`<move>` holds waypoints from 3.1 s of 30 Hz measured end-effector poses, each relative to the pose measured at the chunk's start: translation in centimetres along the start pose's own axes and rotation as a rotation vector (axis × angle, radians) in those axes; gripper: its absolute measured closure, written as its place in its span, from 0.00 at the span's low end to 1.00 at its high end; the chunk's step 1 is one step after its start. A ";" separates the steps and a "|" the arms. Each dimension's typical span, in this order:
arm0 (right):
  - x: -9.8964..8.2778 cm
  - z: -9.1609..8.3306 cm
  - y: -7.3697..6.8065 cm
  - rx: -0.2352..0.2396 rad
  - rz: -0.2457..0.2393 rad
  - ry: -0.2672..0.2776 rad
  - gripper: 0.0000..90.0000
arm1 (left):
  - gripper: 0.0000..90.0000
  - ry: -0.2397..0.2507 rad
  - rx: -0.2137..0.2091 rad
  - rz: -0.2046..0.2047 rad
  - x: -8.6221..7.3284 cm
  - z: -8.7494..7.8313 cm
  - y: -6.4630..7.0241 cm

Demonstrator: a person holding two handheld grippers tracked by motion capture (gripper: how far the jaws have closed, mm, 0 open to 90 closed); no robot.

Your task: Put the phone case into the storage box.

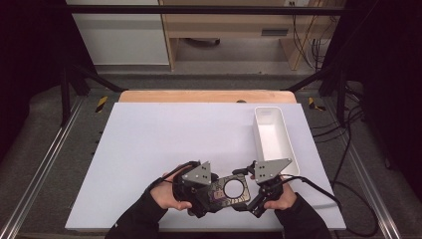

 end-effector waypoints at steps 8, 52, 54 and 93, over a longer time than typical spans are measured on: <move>-0.1 0.1 -0.1 0.018 -0.004 0.003 0.06 | 0.13 0.000 -0.009 0.002 -0.3 0.1 0.0; -0.2 0.2 -0.2 0.066 -0.014 0.001 0.13 | 0.13 -0.037 -0.002 0.047 -1.5 0.9 0.0; -0.2 0.2 -0.2 0.061 -0.013 0.000 0.13 | 0.13 -0.033 -0.002 0.042 -1.5 0.9 0.0; 2.5 -3.0 1.1 0.009 -0.028 -0.128 0.14 | 0.00 -0.071 0.082 -0.027 -2.8 -1.1 -0.7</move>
Point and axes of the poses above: each handheld gripper's, and its own axes: z roughly forward along the jaws, x roughly out of its top, y roughly to its right, the point moved 5 cm from there along z, roughly forward along the jaws
